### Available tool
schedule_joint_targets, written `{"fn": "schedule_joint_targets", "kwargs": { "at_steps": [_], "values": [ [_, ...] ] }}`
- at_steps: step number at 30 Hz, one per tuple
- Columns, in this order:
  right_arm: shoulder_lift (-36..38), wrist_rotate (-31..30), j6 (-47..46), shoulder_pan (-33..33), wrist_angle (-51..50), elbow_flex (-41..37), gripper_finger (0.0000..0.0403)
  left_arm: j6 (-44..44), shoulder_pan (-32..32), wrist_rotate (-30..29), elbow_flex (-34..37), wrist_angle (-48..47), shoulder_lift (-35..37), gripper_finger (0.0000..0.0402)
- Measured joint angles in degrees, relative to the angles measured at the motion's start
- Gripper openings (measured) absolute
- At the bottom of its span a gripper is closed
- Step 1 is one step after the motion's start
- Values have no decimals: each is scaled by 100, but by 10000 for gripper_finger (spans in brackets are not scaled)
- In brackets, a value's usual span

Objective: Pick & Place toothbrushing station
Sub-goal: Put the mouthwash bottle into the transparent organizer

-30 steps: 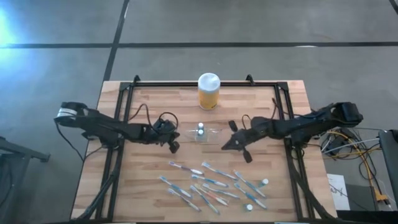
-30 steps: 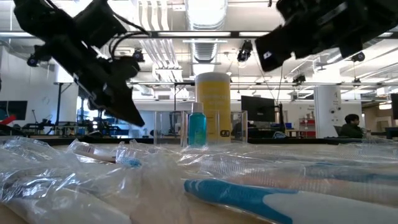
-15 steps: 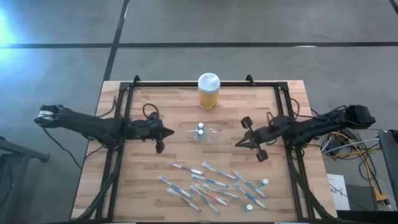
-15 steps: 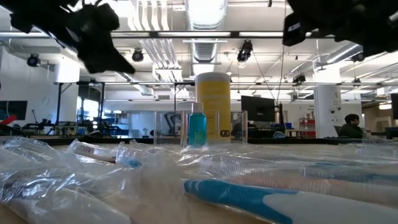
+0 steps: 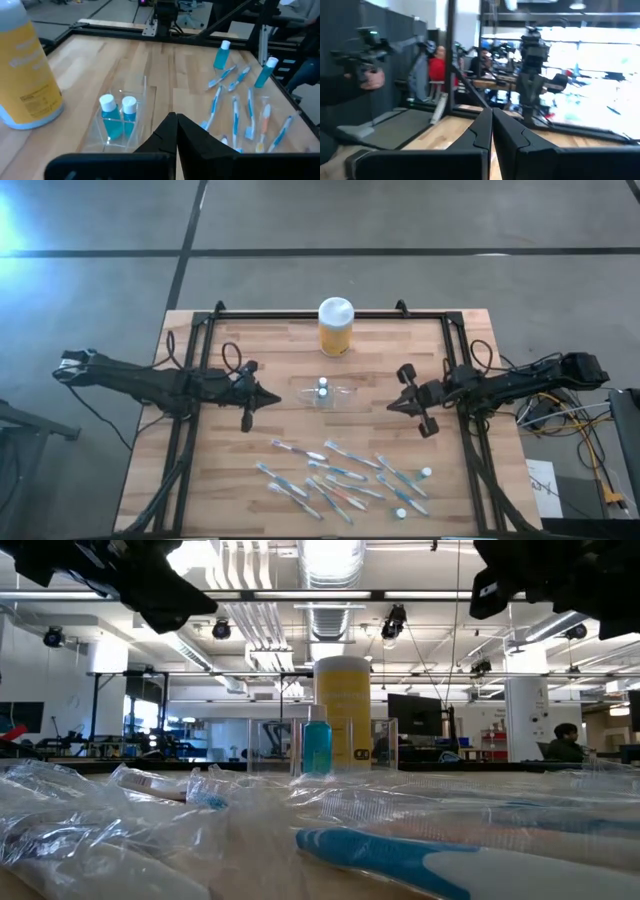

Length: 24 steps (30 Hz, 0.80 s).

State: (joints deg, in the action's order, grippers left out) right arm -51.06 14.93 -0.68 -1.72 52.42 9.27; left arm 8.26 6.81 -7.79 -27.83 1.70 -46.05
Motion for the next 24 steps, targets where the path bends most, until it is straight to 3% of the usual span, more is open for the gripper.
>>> {"fn": "schedule_joint_targets", "kwargs": {
  "at_steps": [18, 24],
  "values": [
    [0, -196, -209, 1, -299, 69, 8, -83, 0, -131, 0, -1, 9, 10],
    [-44, -783, -263, 2, -382, 69, 8, -84, 0, -131, 0, 0, 9, 9]
  ]
}}
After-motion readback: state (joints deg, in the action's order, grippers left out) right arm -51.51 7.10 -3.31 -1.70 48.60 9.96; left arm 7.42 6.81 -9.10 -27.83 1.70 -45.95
